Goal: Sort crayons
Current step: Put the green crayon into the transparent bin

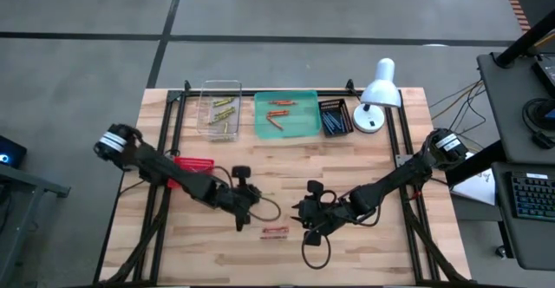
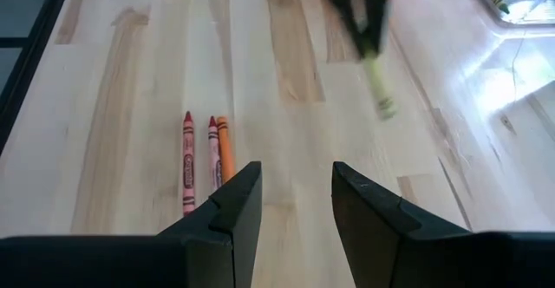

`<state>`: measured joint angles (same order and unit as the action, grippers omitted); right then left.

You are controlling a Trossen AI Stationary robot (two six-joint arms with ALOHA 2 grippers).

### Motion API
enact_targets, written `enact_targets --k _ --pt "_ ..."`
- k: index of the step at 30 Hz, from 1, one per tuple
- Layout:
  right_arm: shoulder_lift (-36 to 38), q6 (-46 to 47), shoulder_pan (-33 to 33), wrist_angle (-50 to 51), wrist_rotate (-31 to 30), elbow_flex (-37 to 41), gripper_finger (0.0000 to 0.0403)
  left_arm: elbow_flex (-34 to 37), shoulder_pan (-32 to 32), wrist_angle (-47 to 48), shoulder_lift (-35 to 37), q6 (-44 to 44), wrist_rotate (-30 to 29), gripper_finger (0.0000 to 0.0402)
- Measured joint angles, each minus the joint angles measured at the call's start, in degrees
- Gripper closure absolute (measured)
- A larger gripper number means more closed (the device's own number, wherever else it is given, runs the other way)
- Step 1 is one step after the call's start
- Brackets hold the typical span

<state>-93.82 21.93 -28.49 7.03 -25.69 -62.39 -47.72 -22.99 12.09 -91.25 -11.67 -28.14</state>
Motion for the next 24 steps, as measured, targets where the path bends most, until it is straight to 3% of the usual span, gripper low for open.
enact_targets --k 15,24 --pt "0.00 0.15 0.35 0.18 0.02 0.00 0.0273 -2.99 17.96 24.28 21.61 -3.45 -2.86 0.0402" --pt "0.00 0.34 1.00 0.22 0.03 0.02 0.0273 -8.07 34.20 37.77 23.06 2.13 -2.82 0.0402"
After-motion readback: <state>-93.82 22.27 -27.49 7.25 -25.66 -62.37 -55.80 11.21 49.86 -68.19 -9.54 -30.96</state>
